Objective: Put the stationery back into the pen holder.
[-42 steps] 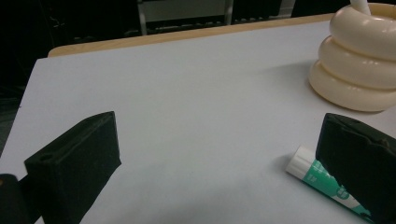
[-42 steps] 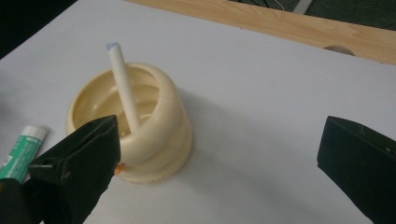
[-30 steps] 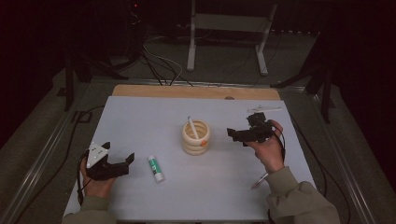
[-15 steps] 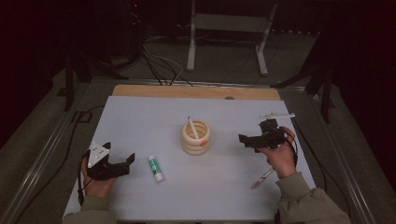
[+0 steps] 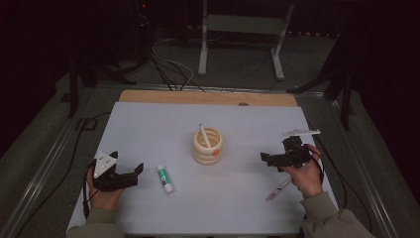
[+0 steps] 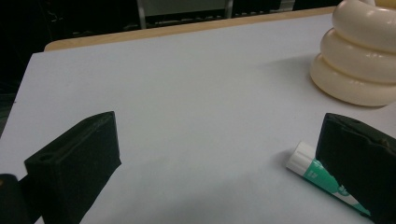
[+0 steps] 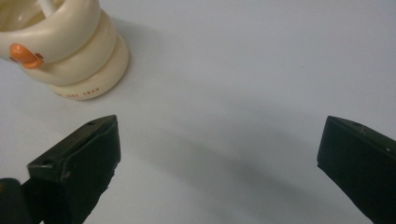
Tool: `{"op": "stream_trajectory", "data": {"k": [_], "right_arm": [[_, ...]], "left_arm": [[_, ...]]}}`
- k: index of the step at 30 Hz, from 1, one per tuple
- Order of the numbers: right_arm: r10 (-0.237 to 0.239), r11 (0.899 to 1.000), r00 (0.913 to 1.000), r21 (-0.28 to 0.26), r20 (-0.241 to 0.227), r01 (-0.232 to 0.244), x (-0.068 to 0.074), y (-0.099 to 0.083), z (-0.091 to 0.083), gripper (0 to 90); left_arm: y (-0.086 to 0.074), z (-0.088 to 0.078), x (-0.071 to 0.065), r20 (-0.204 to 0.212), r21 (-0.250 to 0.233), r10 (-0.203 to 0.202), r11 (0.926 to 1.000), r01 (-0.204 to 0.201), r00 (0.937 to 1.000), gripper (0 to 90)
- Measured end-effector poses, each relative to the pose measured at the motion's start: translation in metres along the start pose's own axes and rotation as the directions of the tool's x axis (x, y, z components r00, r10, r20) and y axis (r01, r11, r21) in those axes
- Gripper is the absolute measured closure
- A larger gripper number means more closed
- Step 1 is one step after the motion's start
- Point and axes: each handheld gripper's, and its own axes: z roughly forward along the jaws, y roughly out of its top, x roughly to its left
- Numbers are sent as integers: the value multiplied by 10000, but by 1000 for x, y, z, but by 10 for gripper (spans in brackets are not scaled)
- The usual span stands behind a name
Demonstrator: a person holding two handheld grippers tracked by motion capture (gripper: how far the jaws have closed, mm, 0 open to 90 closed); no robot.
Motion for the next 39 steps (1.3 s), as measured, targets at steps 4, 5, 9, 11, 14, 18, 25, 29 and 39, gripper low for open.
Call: {"op": "stream_trajectory", "data": {"k": [4, 5, 9, 11, 14, 18, 25, 29, 39], "right_arm": [[85, 9999, 10000, 136, -27, -85, -2, -7, 1, 0], [97, 9998, 9999, 199, -41, -97, -3, -8, 1, 0], [161, 9995, 9999, 281, -36, -160, -5, -15, 1, 0], [184, 9993, 9998, 337, -29, -183, -6, -18, 0, 0], [145, 9990, 9999, 418, -17, -144, -8, -22, 0, 0], [284, 9985, 9996, 466, -37, -282, -11, -28, -2, 0], [387, 9970, 9991, 667, 164, -397, -14, -39, -4, 0], [457, 9953, 9984, 840, 320, -483, -14, -43, -4, 0], [905, 9783, 9914, 1776, 950, -1063, -22, -67, 11, 0]], "left_arm": [[0, 0, 0, 4, 19, -6, 10000, 6, 10000, 4], [0, 0, 0, 3, 16, -5, 10000, 5, 10000, 4], [0, 1, 0, 13, 43, 13, 10000, -13, 10000, 4], [0, 1, 0, 15, 41, 9, 10000, -9, 10000, 4], [0, 1, 0, 18, 44, 2, 10000, -2, 10000, 4], [0, 1, 0, 15, 49, 15, 10000, -15, 10000, 4], [0, 0, 0, 14, 34, 6, 10000, -6, 10000, 4], [0, 0, 0, 11, 29, 2, 10000, -2, 10000, 4], [0, 1, 0, 11, 43, 8, 10000, -8, 10000, 4]]}}
